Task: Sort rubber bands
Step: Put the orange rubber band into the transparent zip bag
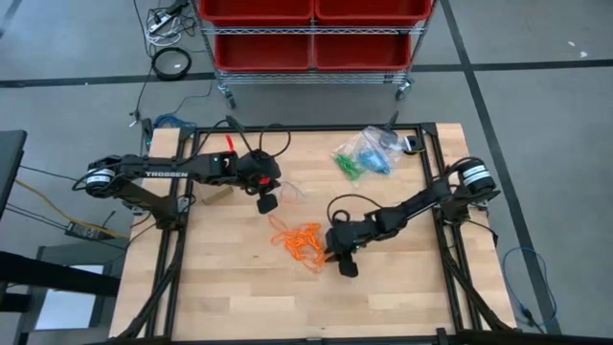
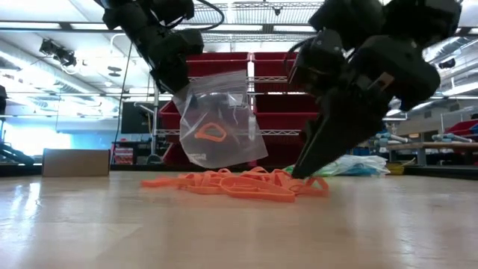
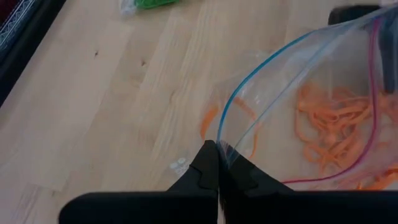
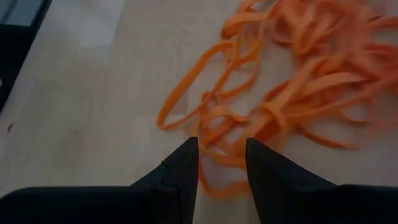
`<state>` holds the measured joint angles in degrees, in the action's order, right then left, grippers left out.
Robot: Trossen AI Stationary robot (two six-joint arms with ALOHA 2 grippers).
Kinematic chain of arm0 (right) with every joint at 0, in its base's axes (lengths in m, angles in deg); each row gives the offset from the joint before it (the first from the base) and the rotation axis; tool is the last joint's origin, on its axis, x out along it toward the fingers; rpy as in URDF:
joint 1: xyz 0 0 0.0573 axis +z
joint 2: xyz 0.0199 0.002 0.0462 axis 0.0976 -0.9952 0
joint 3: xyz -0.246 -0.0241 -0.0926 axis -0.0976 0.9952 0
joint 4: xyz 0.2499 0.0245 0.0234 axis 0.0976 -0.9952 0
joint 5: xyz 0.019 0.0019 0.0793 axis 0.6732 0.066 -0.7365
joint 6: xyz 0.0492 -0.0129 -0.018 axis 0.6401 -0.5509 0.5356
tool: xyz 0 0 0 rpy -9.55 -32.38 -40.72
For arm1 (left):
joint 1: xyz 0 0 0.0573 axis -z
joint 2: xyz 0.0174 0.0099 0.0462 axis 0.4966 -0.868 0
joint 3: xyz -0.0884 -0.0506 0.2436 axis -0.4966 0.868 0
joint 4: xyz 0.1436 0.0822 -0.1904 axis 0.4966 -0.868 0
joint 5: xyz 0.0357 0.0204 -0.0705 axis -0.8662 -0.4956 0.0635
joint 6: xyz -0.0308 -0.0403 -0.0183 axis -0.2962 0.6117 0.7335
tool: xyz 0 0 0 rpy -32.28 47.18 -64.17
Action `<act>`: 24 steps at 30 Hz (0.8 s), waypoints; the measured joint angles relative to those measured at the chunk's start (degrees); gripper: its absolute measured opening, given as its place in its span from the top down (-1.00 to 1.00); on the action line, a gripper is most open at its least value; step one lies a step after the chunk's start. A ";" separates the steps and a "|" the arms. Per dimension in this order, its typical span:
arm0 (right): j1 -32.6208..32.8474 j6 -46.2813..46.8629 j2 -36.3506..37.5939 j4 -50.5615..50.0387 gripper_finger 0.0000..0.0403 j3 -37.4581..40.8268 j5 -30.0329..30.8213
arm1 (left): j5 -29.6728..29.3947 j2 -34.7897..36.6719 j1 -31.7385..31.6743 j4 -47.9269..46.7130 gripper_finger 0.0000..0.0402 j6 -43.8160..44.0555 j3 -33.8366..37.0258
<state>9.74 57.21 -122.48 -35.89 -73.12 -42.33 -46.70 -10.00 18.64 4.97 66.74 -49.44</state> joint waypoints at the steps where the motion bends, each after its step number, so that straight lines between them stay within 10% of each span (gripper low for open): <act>1: -0.01 0.03 -0.99 0.55 0.41 -0.36 -0.88 | 0.00 -0.01 0.00 0.06 1.00 0.00 0.02; 9: -1.59 1.03 -1.60 -0.83 0.95 -0.95 -8.11 | 0.20 -0.01 0.85 0.35 1.00 0.00 0.00; 24: -4.29 -3.91 11.03 -7.32 1.00 -1.02 -6.09 | 0.20 -0.01 0.81 0.73 1.00 -0.07 0.01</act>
<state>5.45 53.29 -111.45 -43.21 -74.13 -48.43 -46.51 -10.01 19.45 5.70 66.67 -49.44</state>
